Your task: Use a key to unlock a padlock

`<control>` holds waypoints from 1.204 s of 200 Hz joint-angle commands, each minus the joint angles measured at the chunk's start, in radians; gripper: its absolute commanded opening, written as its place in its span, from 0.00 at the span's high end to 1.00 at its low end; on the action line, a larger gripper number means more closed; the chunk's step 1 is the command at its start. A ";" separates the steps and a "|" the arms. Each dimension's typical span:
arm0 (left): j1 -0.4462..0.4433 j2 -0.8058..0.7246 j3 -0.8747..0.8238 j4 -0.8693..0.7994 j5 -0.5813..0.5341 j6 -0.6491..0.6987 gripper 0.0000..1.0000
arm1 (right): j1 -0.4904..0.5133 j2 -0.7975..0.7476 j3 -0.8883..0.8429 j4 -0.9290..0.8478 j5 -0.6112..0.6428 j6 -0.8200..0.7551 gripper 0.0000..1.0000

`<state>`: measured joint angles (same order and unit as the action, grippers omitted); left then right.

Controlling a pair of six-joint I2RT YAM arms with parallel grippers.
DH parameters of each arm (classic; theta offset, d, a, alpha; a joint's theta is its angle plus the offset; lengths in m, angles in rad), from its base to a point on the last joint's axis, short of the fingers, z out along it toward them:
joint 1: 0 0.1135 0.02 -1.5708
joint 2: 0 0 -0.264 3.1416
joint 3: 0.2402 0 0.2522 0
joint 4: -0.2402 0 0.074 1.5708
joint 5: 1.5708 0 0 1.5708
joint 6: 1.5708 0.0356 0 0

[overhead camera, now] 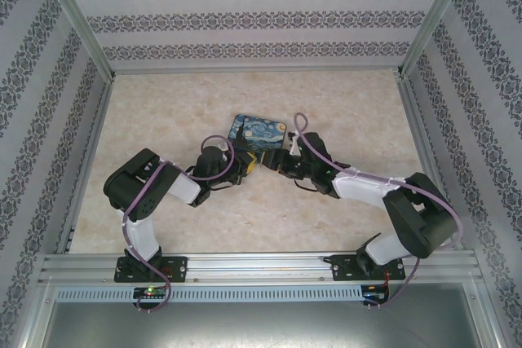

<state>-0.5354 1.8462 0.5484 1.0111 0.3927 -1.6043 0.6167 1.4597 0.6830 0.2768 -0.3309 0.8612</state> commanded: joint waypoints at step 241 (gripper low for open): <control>0.012 -0.046 0.044 -0.019 0.061 0.009 1.00 | 0.273 0.259 0.254 -0.308 0.636 -0.872 0.72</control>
<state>-0.5346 1.8389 0.5697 0.9722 0.4294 -1.6043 0.8818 1.6848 0.8959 -0.0483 0.2722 0.0181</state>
